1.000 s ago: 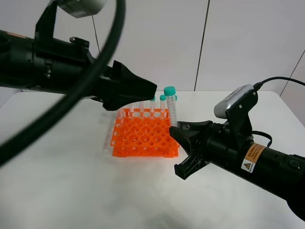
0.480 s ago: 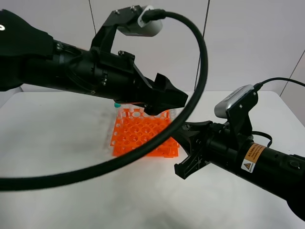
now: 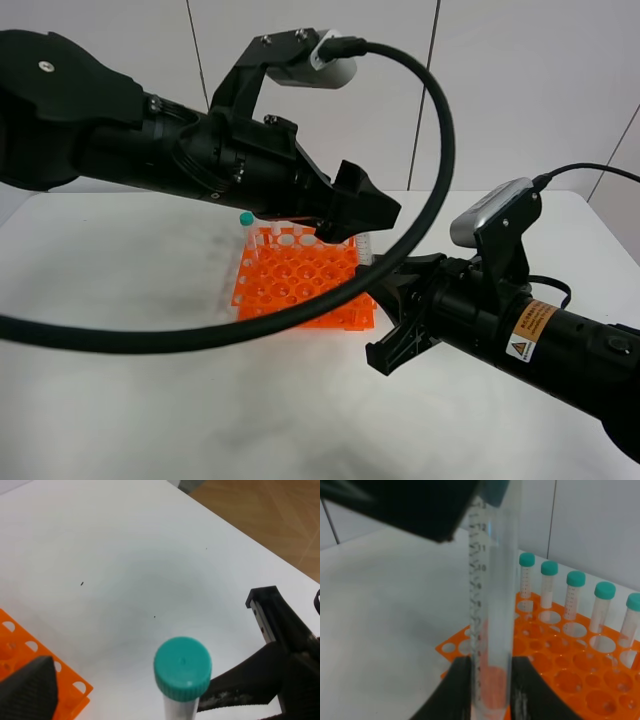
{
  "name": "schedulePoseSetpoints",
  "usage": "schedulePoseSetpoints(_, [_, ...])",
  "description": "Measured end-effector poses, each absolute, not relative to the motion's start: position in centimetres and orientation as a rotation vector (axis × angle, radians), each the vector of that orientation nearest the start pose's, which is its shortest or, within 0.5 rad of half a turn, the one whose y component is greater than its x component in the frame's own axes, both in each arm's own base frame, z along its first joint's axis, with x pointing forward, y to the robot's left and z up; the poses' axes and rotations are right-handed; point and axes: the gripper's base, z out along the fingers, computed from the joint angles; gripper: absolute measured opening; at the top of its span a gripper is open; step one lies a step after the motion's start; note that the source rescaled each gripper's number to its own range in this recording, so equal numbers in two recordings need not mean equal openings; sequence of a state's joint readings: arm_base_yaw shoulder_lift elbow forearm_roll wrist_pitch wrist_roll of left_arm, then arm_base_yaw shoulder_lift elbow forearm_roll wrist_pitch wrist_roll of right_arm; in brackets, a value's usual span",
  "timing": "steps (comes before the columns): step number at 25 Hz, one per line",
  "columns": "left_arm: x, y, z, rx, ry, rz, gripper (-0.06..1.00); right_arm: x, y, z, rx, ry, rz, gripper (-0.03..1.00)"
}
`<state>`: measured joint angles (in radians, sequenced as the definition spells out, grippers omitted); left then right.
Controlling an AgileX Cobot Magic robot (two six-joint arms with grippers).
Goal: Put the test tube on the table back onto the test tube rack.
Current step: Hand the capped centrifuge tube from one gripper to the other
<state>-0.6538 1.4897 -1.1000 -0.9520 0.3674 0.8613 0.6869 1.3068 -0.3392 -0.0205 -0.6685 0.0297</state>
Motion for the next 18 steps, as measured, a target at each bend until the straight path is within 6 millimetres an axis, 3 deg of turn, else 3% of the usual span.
schedulePoseSetpoints(4, [25.12,-22.61,31.07,0.808,1.997,-0.733,0.75,17.65,14.62,20.71,-0.607,1.707,0.513,0.01])
schedulePoseSetpoints(9, [25.04,-22.64,31.03,0.816,2.001,-0.74,0.32,17.65,14.62,20.71,-0.607,1.707,0.513,0.01])
schedulePoseSetpoints(11, [24.97,-22.66,31.0,0.823,2.004,-0.745,0.2,17.65,14.62,20.71,-0.607,1.707,0.513,0.01])
schedulePoseSetpoints(18, [24.97,-22.66,31.0,0.823,2.004,-0.745,0.12,17.65,14.62,20.72,-0.607,1.706,0.513,0.01])
